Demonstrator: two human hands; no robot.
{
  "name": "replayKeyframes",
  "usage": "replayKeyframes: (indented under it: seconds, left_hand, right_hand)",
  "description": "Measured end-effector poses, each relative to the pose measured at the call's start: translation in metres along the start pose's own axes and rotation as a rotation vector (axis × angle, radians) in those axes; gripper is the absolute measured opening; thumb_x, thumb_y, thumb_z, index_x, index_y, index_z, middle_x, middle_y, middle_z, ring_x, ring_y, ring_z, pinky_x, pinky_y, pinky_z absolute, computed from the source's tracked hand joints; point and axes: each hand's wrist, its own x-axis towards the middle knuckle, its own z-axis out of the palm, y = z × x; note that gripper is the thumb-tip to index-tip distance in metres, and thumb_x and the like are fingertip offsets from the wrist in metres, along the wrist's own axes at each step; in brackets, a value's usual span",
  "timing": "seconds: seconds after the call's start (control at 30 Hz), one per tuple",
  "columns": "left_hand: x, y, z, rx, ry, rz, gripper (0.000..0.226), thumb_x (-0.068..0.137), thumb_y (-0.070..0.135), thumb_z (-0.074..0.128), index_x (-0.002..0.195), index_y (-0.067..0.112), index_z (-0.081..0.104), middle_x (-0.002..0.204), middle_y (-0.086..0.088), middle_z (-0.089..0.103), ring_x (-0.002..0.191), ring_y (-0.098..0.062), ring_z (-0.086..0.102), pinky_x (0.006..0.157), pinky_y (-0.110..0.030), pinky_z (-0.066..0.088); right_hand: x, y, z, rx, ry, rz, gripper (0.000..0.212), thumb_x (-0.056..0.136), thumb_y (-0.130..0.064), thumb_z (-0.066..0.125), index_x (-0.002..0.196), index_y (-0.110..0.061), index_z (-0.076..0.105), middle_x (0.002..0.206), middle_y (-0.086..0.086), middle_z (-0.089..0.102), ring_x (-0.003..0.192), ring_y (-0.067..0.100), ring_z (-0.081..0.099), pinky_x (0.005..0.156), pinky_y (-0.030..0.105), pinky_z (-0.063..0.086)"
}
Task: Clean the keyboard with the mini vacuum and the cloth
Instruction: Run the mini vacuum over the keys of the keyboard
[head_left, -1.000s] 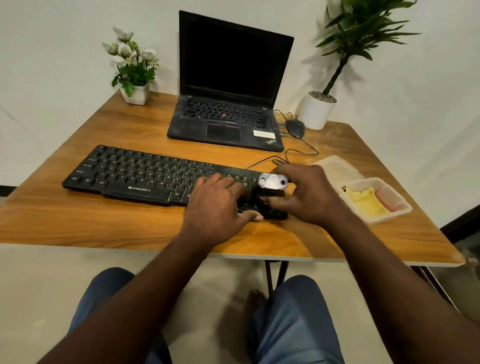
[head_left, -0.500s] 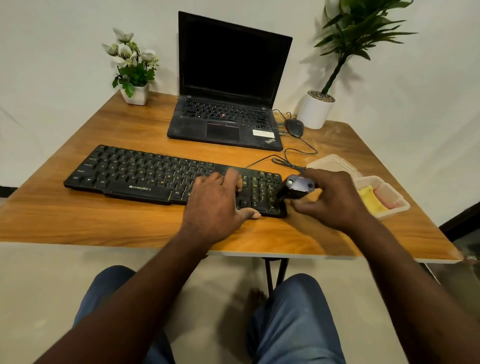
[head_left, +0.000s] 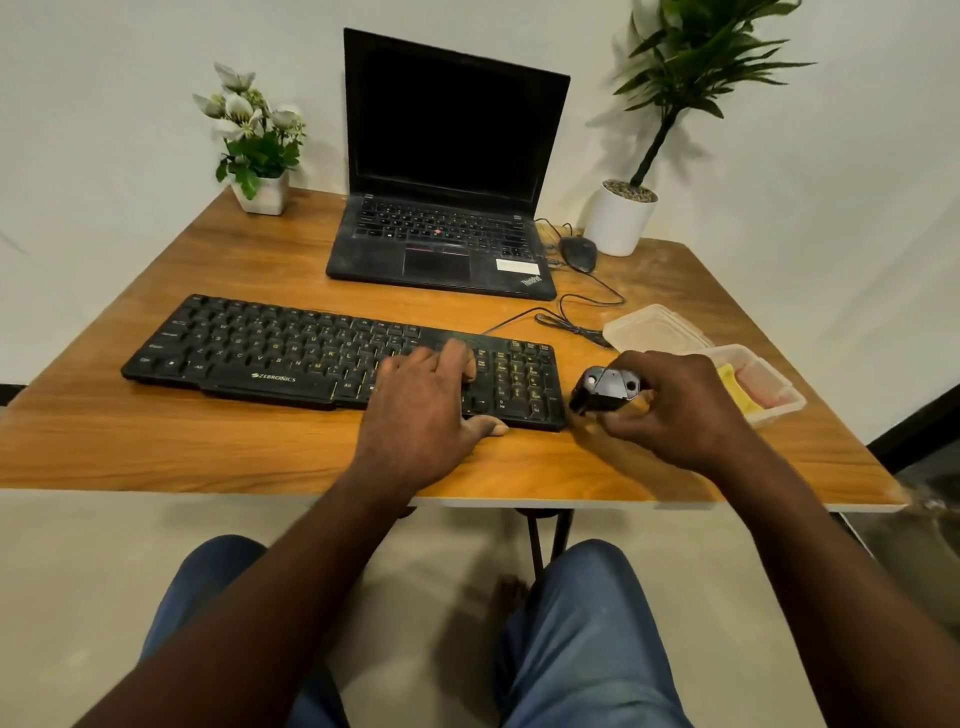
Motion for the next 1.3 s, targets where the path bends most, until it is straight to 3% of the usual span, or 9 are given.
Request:
replayKeyframes:
  seconds: [0.17, 0.27, 0.47, 0.6, 0.73, 0.93, 1.0, 1.13, 1.3]
  left_hand:
    - [-0.001, 0.002, -0.001, 0.013, 0.012, -0.001, 0.058, 0.075, 0.066, 0.078, 0.109, 0.035, 0.042, 0.106, 0.012, 0.060, 0.104, -0.012, 0.053, 0.103, -0.040, 0.036]
    - [-0.001, 0.002, -0.001, 0.008, 0.024, 0.002, 0.056, 0.077, 0.062, 0.079, 0.109, 0.034, 0.043, 0.103, 0.013, 0.059, 0.101, -0.013, 0.054, 0.102, -0.039, 0.036]
    - [-0.001, 0.001, -0.002, -0.001, 0.003, 0.007, 0.059, 0.075, 0.068, 0.076, 0.110, 0.035, 0.044, 0.109, 0.013, 0.060, 0.106, -0.012, 0.053, 0.103, -0.040, 0.034]
    - [-0.001, -0.001, -0.001, -0.033, 0.010, -0.005, 0.059, 0.072, 0.067, 0.080, 0.108, 0.035, 0.044, 0.106, 0.013, 0.060, 0.103, -0.011, 0.053, 0.101, -0.038, 0.035]
    - [-0.002, -0.002, -0.001, -0.064, 0.018, -0.021, 0.058, 0.072, 0.062, 0.083, 0.107, 0.035, 0.045, 0.103, 0.015, 0.056, 0.100, -0.009, 0.050, 0.097, -0.034, 0.033]
    - [-0.001, -0.003, -0.002, -0.054, 0.013, -0.020, 0.058, 0.071, 0.066, 0.080, 0.107, 0.037, 0.045, 0.105, 0.015, 0.059, 0.102, -0.008, 0.052, 0.101, -0.037, 0.036]
    - [0.000, -0.002, -0.002, -0.054, 0.018, -0.019, 0.058, 0.072, 0.066, 0.080, 0.107, 0.037, 0.044, 0.105, 0.016, 0.059, 0.102, -0.008, 0.052, 0.101, -0.036, 0.036]
    - [0.000, -0.003, -0.001, -0.057, 0.019, -0.014, 0.058, 0.073, 0.067, 0.079, 0.107, 0.037, 0.043, 0.106, 0.015, 0.059, 0.103, -0.008, 0.052, 0.101, -0.036, 0.034]
    - [-0.001, -0.002, -0.002, -0.051, 0.012, -0.019, 0.057, 0.074, 0.066, 0.079, 0.108, 0.037, 0.043, 0.106, 0.015, 0.058, 0.103, -0.009, 0.052, 0.101, -0.037, 0.035]
  right_hand:
    - [-0.001, -0.031, 0.022, 0.121, 0.096, -0.102, 0.037, 0.073, -0.043, 0.081, 0.103, -0.022, 0.075, 0.091, -0.006, 0.073, 0.082, 0.011, 0.065, 0.069, 0.038, 0.056]
    - [-0.003, -0.042, 0.032, 0.029, 0.008, -0.175, 0.036, 0.072, -0.032, 0.087, 0.104, -0.022, 0.074, 0.095, -0.001, 0.072, 0.084, 0.019, 0.064, 0.068, 0.041, 0.055]
    - [-0.027, -0.006, 0.014, -0.017, 0.089, -0.037, 0.038, 0.072, -0.033, 0.087, 0.106, -0.021, 0.075, 0.095, -0.001, 0.074, 0.083, 0.020, 0.064, 0.069, 0.046, 0.055]
    - [-0.016, -0.026, 0.019, 0.170, 0.125, -0.002, 0.040, 0.075, -0.048, 0.079, 0.107, -0.024, 0.075, 0.094, -0.011, 0.075, 0.087, 0.005, 0.069, 0.073, 0.028, 0.056]
    - [0.022, -0.051, 0.038, 0.292, -0.052, 0.044, 0.042, 0.079, -0.032, 0.087, 0.117, -0.025, 0.072, 0.101, -0.017, 0.073, 0.090, -0.008, 0.065, 0.072, 0.007, 0.046]
    - [0.101, -0.031, 0.038, 0.147, 0.060, 0.208, 0.053, 0.079, -0.030, 0.088, 0.127, -0.020, 0.068, 0.118, -0.002, 0.074, 0.107, 0.013, 0.068, 0.079, 0.018, 0.050]
    - [0.110, -0.028, 0.034, 0.118, 0.076, 0.187, 0.052, 0.078, -0.032, 0.089, 0.124, -0.019, 0.069, 0.117, -0.001, 0.074, 0.105, 0.014, 0.068, 0.082, 0.023, 0.053]
    - [0.108, -0.030, 0.033, 0.218, -0.168, 0.134, 0.048, 0.077, -0.032, 0.089, 0.120, -0.022, 0.070, 0.109, -0.006, 0.074, 0.102, 0.011, 0.070, 0.082, 0.030, 0.060]
    - [0.103, -0.035, 0.033, 0.135, -0.059, 0.105, 0.048, 0.078, -0.030, 0.089, 0.122, -0.024, 0.070, 0.115, -0.004, 0.074, 0.105, 0.012, 0.068, 0.089, 0.034, 0.060]
